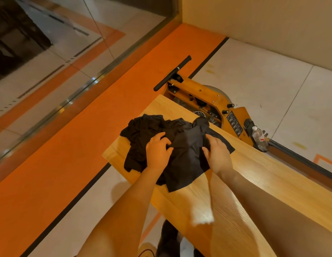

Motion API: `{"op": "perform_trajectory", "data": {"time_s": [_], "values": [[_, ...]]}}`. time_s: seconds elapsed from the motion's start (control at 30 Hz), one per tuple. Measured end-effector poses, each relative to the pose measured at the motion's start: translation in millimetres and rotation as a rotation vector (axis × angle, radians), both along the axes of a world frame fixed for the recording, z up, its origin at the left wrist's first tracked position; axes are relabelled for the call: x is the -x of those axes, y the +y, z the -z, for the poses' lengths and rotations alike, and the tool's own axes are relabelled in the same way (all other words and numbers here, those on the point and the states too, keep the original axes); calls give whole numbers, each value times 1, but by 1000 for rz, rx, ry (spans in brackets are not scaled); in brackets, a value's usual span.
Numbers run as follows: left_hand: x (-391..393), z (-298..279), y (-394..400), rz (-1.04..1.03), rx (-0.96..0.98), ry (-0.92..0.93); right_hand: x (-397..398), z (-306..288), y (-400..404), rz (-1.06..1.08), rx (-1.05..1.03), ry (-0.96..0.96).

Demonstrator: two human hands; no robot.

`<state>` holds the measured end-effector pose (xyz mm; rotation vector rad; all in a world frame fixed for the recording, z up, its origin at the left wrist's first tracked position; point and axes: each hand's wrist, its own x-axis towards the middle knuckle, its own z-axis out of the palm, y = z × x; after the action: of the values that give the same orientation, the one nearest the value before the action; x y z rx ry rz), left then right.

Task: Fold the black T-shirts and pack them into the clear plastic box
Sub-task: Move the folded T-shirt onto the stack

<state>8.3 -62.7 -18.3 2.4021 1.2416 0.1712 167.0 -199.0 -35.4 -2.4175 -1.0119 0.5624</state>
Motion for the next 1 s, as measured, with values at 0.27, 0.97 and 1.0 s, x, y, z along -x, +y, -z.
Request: {"op": "perform_trajectory", "data": {"time_s": [0.27,0.97,1.0], "values": [[33,-10,-8,-9,99,-205,12,-10,32,-235,10,-76],[97,-3,64,-405,210,-271,17,20,-1,247,102,390],[96,-3,63,-401,213,-254,15,22,-2,288,98,418]]}}
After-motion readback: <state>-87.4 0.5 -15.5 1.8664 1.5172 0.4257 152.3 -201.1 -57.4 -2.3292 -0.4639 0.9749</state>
